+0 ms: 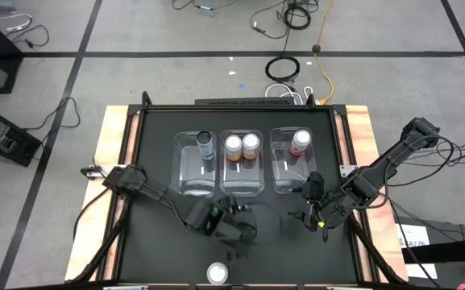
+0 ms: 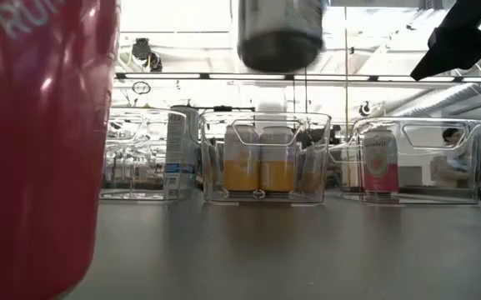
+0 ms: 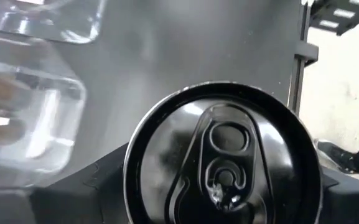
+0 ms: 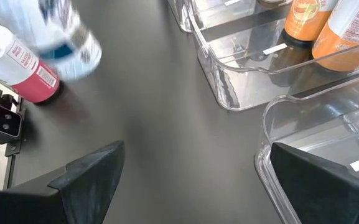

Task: Sort soda cans
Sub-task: Put the white soda can into the left transparent bin

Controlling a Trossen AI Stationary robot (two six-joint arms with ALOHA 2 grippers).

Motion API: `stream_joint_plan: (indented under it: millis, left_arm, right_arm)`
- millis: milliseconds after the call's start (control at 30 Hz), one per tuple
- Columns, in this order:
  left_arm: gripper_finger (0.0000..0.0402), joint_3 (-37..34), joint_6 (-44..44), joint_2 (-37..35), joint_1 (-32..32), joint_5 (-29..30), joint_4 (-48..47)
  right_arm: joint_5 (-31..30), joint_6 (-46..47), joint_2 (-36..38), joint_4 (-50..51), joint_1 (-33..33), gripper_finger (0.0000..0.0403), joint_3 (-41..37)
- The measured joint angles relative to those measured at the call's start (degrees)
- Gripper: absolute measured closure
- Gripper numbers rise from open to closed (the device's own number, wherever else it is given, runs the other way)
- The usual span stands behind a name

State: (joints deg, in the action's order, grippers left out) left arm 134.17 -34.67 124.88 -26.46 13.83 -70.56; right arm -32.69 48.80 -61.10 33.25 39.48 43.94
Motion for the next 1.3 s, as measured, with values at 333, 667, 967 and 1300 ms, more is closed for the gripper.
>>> stream_joint_plan:
  millis: [333,667,967,1300]
  left_arm:
    - [0.011,0.0,2.1,-12.7,5.5,10.1,-13.5]
    - [0.011,-8.3,7.6,-22.7,13.7,14.1,-19.4]
    - [0.011,-43.1,6.8,-38.2,16.8,7.7,-3.9]
    - [0.011,-71.6,3.2,-53.6,26.5,2.6,15.4]
  right_arm:
    - [0.0,0.0,0.0,0.0,0.0,0.0009,0.0]
    - [-0.4,0.0,0.0,-0.5,0.0,0.0009,0.0]
    - [-0.5,0.2,0.0,-0.5,0.0,0.0009,0.0]
    - [-0.7,1.5,0.0,-0.5,0.0,0.0009,0.0]
